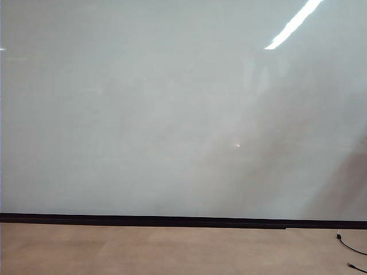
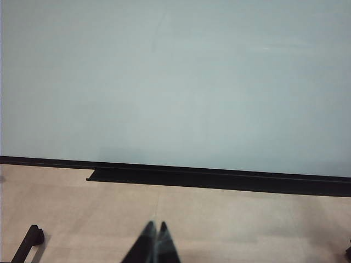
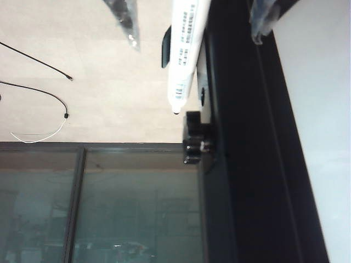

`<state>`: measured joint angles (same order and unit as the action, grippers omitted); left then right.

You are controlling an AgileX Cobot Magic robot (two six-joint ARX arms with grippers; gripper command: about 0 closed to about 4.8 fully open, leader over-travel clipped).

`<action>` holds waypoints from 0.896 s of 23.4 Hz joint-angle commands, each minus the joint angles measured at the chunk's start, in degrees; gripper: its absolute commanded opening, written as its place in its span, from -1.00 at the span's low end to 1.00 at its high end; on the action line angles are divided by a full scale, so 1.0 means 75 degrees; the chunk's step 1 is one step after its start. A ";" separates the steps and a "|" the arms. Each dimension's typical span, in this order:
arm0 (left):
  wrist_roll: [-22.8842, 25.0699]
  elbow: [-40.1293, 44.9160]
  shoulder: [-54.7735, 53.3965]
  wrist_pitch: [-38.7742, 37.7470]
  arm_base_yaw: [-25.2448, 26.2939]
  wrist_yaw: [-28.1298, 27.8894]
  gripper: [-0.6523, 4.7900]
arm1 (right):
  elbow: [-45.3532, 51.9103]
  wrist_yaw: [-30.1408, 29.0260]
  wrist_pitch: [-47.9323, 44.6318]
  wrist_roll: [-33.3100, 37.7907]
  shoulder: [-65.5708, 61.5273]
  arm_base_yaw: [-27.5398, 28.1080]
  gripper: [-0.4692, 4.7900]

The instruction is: Pick up the pen on the shelf to the right of the whiteboard and draw a cross mark.

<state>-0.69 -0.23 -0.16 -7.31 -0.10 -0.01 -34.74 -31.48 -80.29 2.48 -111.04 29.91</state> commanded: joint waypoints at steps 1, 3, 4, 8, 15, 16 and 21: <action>0.0032 -0.0020 -0.0003 0.0067 0.0000 0.0026 -0.78 | -0.0017 0.0047 -0.0117 -0.0020 -0.0017 0.0003 0.17; 0.0032 -0.0020 -0.0003 0.0067 0.0000 0.0026 -0.78 | -0.0017 0.0038 -0.0114 -0.0017 -0.0102 0.0006 0.17; 0.0032 -0.0020 -0.0003 0.0070 0.0000 0.0026 -0.78 | -0.0017 0.0035 -0.0114 -0.0017 -0.0105 0.0003 0.17; 0.0032 -0.0020 -0.0003 0.0070 0.0000 0.0026 -0.78 | -0.0020 0.0047 -0.0117 -0.0017 -0.0108 0.0003 0.16; 0.0029 -0.0020 -0.0003 0.0067 0.0000 0.0026 -0.78 | -0.0023 0.0067 -0.0117 -0.0020 -0.0108 0.0003 0.06; 0.0032 -0.0020 -0.0003 0.0067 0.0000 0.0026 -0.78 | -0.0023 0.0067 -0.0117 -0.0023 -0.0105 0.0003 0.06; 0.0032 -0.0020 -0.0003 0.0067 0.0000 0.0026 -0.78 | -0.0041 0.0064 -0.0117 -0.0023 -0.0105 0.0003 0.06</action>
<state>-0.69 -0.23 -0.16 -7.33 -0.10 -0.01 -34.74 -31.09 -80.16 2.42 -112.14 29.91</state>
